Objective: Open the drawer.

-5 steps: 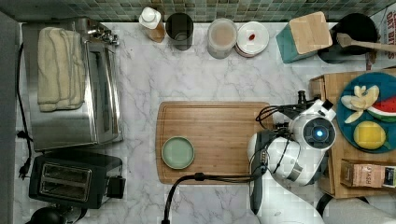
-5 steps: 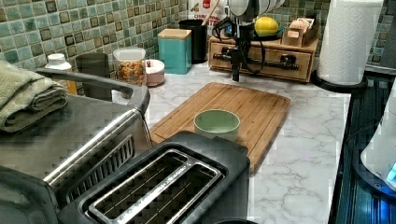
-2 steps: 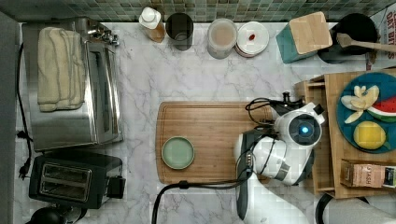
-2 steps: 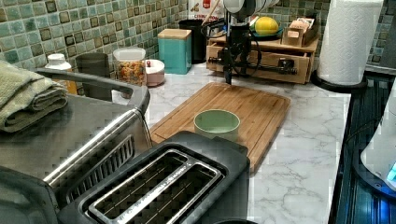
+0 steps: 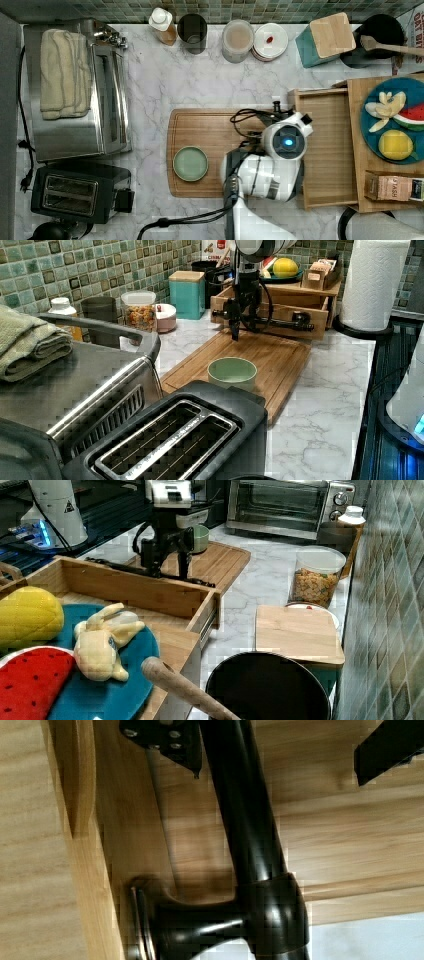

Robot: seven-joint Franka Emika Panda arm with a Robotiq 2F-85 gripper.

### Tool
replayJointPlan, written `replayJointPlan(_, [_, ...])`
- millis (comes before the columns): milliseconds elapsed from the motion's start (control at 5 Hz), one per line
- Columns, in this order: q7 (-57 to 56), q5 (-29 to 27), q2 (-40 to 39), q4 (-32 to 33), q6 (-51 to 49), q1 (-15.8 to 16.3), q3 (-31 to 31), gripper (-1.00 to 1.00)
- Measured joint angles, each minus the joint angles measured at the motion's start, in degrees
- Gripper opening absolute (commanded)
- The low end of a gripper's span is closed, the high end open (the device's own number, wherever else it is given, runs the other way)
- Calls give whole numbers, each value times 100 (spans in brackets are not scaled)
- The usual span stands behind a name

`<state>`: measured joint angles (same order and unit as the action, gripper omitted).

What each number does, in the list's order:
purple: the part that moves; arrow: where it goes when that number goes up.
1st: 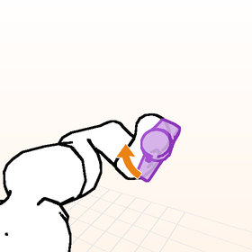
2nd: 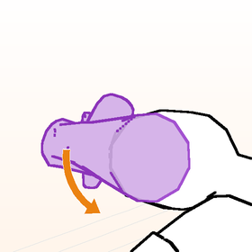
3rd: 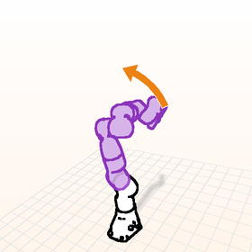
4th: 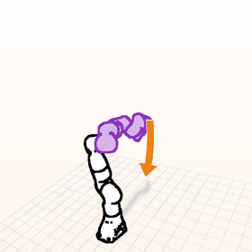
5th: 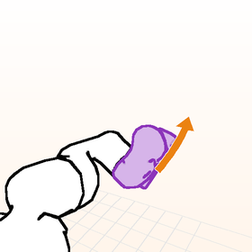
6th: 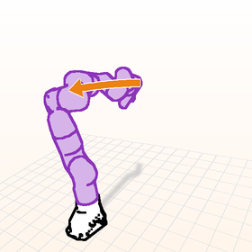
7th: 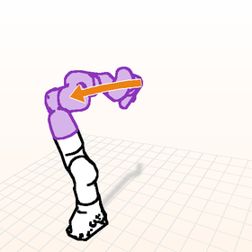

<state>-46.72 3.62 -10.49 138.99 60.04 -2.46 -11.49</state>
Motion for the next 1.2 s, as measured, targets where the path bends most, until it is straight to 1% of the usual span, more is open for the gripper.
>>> replayJointPlan(200, [143, -95, 106, 67, -168, 224, 210, 100])
replayJointPlan(400, [126, -307, 157, 90, -269, 229, 320, 100])
replayJointPlan(600, [126, -984, 178, 78, -218, 24, 396, 100])
replayJointPlan(800, [126, -1287, 213, 90, -224, -104, 461, 100])
replayJointPlan(1200, [123, -1263, 242, 90, -263, -105, 474, 100])
